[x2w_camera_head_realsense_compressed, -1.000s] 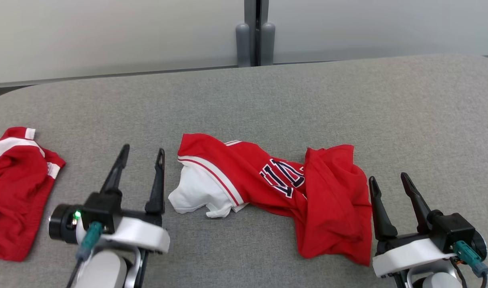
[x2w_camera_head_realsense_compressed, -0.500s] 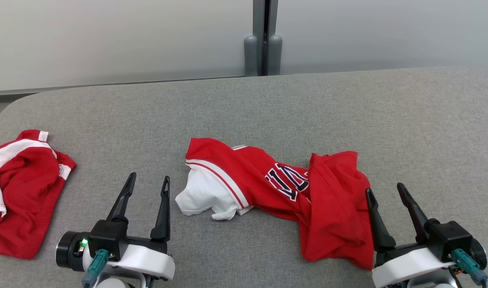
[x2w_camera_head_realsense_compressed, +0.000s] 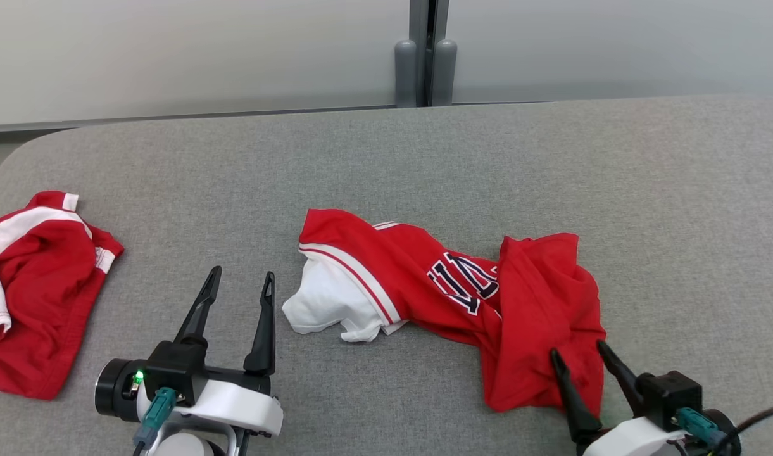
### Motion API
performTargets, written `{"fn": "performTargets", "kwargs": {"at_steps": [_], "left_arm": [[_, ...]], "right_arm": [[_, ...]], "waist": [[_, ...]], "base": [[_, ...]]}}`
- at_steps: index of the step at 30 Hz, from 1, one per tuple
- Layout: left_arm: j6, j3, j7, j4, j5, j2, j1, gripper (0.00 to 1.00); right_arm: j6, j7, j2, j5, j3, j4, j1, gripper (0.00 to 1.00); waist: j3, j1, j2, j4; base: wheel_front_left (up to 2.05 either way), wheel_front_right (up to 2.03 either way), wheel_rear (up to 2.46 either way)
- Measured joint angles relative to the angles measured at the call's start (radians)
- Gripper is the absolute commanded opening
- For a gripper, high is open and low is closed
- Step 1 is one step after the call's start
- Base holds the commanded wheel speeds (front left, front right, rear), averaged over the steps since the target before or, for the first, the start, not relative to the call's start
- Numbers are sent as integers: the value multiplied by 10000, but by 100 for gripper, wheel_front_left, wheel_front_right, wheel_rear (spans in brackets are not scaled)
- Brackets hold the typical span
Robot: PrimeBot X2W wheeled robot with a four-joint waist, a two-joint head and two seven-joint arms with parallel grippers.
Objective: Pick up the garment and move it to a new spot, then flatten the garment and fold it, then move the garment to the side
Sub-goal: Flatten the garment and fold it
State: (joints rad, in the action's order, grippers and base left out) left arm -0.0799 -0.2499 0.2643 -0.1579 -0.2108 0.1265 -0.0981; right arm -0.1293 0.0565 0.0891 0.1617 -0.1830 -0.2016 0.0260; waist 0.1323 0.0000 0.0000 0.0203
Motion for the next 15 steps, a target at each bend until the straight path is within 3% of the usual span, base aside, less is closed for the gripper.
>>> {"fn": "performTargets", "kwargs": {"at_steps": [3,4,7,15], "left_arm": [[81,40,-2,-13,42,-58,-79,100],[82,58,0,-15,54,-77,-96,100],[100,98,0,-21,100,-132,-108,100],[186,286,-2,31,244,-251,-131,100]], "right_arm": [[0,-299,4,86,-221,-230,-116,100],[0,-414,27,171,-330,-313,-151,59],[-4,-474,144,261,-407,-345,-268,0],[-2,-284,401,570,-443,326,-548,0]], "waist": [[81,0,0,75],[103,0,0,99],[155,0,0,157],[241,0,0,110]], "base": [[0,0,0],[0,0,0],[0,0,0],[0,0,0]]}}
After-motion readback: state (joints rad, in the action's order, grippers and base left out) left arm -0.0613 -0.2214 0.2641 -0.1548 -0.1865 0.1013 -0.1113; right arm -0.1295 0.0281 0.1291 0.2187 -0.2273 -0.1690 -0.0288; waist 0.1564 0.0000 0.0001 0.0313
